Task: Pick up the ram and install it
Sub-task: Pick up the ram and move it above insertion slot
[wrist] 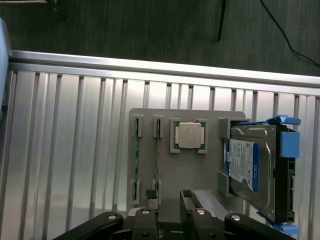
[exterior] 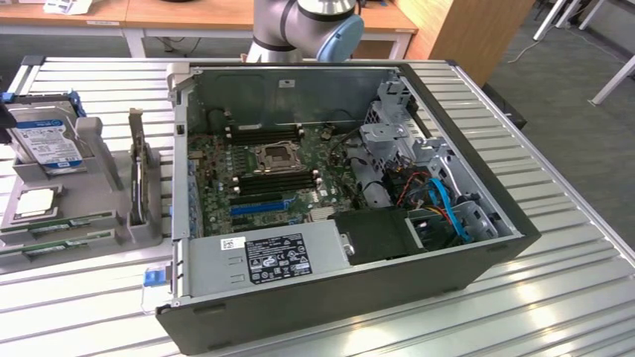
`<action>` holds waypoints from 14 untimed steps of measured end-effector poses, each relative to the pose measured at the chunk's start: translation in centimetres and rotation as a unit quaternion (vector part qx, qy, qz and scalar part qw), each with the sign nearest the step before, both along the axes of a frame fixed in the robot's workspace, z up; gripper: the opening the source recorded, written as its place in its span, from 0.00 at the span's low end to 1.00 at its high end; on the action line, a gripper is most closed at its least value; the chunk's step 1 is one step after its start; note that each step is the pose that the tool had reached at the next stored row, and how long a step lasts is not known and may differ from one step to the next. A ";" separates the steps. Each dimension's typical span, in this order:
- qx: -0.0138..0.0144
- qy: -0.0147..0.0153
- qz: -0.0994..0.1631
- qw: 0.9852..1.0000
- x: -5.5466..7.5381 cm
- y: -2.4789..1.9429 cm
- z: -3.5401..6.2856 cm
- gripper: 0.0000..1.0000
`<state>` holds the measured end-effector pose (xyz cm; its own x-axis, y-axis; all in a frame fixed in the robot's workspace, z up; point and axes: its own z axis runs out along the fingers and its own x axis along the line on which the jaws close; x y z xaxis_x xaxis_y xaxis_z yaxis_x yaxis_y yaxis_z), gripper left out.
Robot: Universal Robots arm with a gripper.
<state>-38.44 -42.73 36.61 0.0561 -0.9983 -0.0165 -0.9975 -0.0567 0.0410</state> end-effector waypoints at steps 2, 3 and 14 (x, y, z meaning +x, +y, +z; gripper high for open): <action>0.000 0.000 0.000 1.000 0.0 0.00 -0.32 0.31; 0.000 0.000 0.000 1.000 0.0 0.00 -0.51 0.31; 0.000 0.000 -0.001 1.000 0.0 0.00 -2.27 0.31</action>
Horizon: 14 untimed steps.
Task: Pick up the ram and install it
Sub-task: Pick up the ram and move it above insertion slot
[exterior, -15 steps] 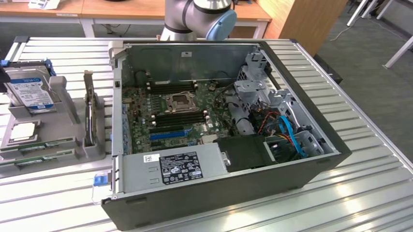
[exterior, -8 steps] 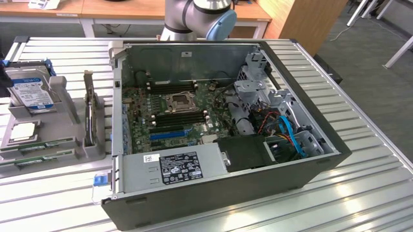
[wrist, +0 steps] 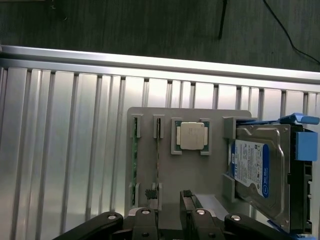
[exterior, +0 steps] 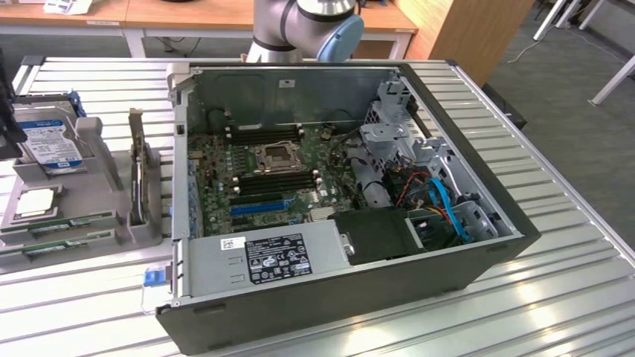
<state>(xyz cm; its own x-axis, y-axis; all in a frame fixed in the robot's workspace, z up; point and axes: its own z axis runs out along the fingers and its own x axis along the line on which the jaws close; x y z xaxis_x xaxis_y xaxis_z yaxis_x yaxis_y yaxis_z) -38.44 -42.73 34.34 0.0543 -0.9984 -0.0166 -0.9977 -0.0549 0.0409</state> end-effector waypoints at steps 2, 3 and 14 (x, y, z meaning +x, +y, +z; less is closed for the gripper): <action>0.000 0.000 0.000 1.000 0.0 0.00 -0.30 0.31; 0.000 0.000 0.000 1.000 0.0 0.00 -0.44 0.31; 0.000 0.000 -0.001 1.000 0.0 0.00 -1.89 0.31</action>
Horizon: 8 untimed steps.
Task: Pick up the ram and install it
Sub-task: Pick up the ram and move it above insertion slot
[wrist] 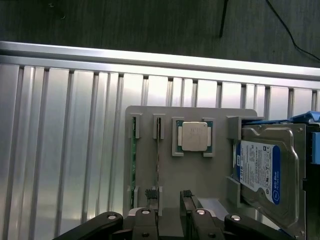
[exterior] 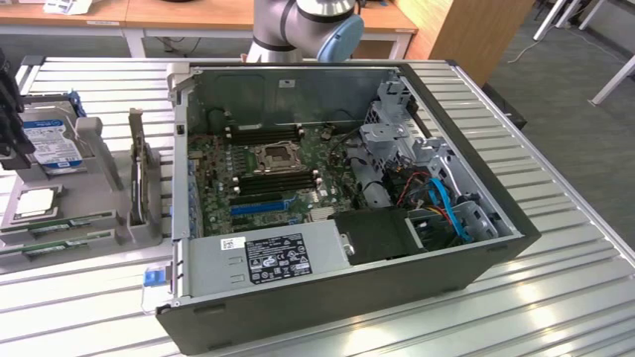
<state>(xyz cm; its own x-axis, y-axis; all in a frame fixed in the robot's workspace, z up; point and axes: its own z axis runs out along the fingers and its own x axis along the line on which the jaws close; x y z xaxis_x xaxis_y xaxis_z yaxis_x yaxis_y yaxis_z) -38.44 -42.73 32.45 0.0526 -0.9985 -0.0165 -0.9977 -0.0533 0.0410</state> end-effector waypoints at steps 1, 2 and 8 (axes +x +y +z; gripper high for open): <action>0.000 0.000 0.000 1.000 0.0 0.00 -0.13 0.31; 0.000 0.000 0.000 1.000 0.0 0.00 -0.26 0.31; 0.000 0.000 0.000 1.000 0.0 0.00 -1.13 0.31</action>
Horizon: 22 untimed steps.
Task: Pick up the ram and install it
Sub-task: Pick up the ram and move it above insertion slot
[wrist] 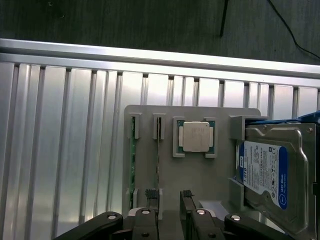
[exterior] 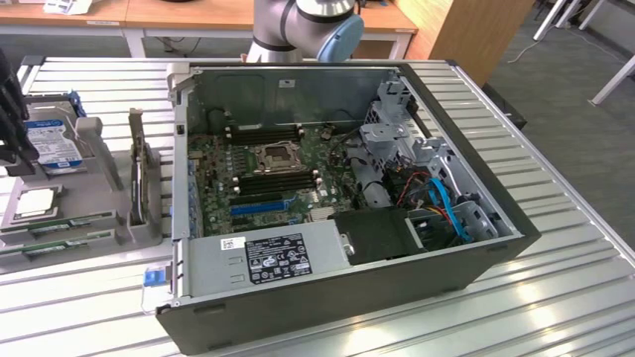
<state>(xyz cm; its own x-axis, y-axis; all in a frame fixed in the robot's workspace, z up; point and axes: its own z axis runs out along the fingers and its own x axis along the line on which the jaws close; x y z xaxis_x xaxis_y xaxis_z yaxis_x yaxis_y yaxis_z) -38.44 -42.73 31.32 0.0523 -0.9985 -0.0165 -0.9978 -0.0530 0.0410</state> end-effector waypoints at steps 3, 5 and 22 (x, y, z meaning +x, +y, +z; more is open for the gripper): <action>0.000 0.000 0.000 1.000 0.0 0.00 -0.46 0.31; 0.000 0.000 0.000 1.000 0.0 0.00 -0.76 0.31; 0.000 0.000 0.000 1.000 0.0 0.00 -3.34 0.31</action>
